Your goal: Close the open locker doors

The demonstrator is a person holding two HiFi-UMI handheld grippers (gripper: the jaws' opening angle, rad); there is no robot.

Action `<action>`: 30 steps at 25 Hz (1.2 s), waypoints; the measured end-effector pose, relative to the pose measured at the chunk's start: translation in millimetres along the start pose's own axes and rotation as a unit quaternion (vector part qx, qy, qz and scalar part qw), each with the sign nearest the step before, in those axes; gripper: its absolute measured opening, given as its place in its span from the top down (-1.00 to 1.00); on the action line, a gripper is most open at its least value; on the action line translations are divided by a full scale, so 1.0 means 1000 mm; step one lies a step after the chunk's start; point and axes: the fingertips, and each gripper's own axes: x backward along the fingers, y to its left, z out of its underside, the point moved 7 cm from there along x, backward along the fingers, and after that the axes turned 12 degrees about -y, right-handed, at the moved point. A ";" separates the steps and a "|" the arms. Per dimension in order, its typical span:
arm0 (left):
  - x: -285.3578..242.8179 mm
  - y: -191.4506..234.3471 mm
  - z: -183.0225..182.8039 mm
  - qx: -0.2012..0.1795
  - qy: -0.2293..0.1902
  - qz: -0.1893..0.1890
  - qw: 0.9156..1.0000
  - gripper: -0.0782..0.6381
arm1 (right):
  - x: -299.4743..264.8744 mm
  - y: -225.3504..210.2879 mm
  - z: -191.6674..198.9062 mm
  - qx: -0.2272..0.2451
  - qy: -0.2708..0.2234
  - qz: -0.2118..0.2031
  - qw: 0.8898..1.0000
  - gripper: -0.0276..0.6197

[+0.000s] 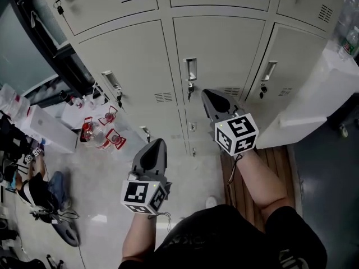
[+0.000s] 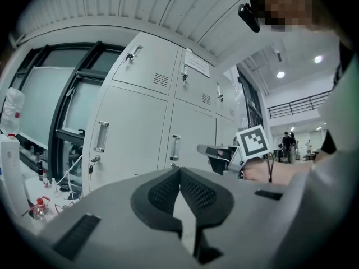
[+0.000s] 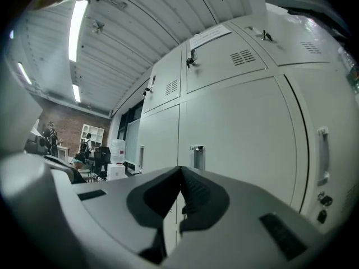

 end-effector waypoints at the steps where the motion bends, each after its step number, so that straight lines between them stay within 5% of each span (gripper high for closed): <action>1: 0.006 -0.003 -0.002 0.001 -0.002 0.008 1.000 0.77 | 0.008 0.006 -0.004 0.003 0.001 0.003 1.000 0.91; 19: 0.125 -0.046 -0.022 0.013 0.004 0.118 0.993 0.77 | 0.163 0.131 -0.052 0.031 0.019 0.066 0.997 0.91; 30: 0.153 -0.076 -0.014 0.019 0.019 0.158 0.987 0.77 | 0.221 0.165 -0.060 0.027 0.019 0.088 0.996 0.91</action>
